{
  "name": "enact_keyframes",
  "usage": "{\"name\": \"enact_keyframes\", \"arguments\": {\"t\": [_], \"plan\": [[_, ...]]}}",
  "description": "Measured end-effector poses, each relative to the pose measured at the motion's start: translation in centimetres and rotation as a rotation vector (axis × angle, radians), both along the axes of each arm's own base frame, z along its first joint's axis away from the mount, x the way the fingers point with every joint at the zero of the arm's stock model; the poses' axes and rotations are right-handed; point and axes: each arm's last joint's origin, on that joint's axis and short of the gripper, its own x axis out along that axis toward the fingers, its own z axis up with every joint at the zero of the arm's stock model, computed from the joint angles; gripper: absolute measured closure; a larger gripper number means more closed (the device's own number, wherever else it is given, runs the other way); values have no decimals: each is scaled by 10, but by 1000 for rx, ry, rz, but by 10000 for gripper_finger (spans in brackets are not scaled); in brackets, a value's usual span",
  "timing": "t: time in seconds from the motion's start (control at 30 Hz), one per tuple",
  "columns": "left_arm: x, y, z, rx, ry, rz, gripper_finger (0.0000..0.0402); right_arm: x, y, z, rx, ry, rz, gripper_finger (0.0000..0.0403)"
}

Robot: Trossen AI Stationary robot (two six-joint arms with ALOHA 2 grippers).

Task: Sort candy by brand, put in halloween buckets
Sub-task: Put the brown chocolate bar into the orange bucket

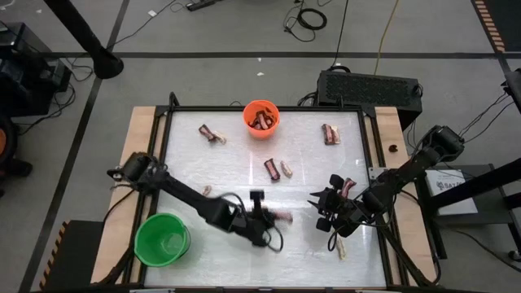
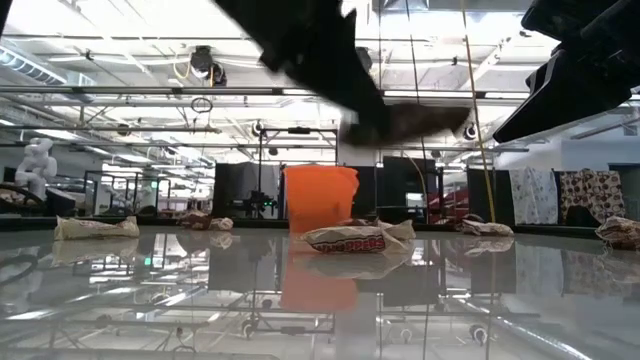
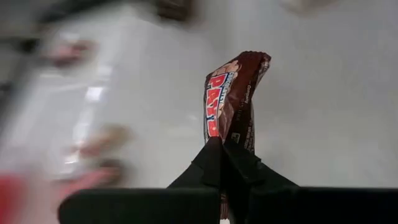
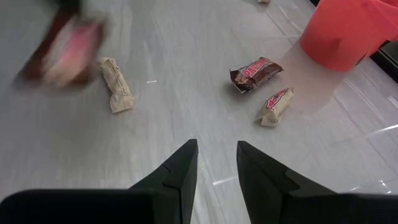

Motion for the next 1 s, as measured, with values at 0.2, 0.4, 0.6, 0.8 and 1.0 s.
{"name": "enact_keyframes", "arguments": {"t": [0.2,0.4,0.6,0.8,1.0], "plan": [[-9,67,58,100,-96,259,399,0,0,0,0,0,0,298],[-16,163,84,124,-96,486,400,0,0,0,-1,0,0,298],[-22,250,75,-31,-73,586,400,0,0,0,-9,7,4,298],[-30,292,64,-102,-54,661,400,-2,-1,-1,-25,29,5,298],[-31,298,62,-89,-41,664,378,-2,-2,-2,-28,32,5,298]]}}
